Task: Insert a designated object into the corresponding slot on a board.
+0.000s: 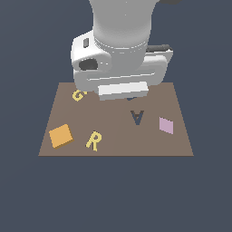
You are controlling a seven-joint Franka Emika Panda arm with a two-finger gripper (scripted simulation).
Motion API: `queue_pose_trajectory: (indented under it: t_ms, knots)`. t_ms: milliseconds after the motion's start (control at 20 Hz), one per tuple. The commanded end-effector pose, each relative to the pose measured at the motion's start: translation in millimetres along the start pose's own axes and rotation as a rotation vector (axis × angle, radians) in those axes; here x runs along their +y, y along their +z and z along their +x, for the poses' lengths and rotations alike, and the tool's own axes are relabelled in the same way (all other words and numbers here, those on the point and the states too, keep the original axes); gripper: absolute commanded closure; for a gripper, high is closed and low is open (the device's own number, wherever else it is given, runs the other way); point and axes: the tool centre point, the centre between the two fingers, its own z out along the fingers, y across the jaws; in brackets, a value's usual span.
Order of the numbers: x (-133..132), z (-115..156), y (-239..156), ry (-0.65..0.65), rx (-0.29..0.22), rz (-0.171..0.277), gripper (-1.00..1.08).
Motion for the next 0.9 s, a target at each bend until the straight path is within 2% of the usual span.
queue_pose_trajectory:
  t_ms: [0, 400, 850]
  knots:
    - [12.9, 1.3, 5.5, -0.021, 0.001, -0.001, -0.92]
    - [69.3, 12.7, 30.2, -0.119, 0.005, -0.003, -0.92]
    - [138.4, 37.0, 61.1, -0.245, 0.012, -0.005, -0.92]
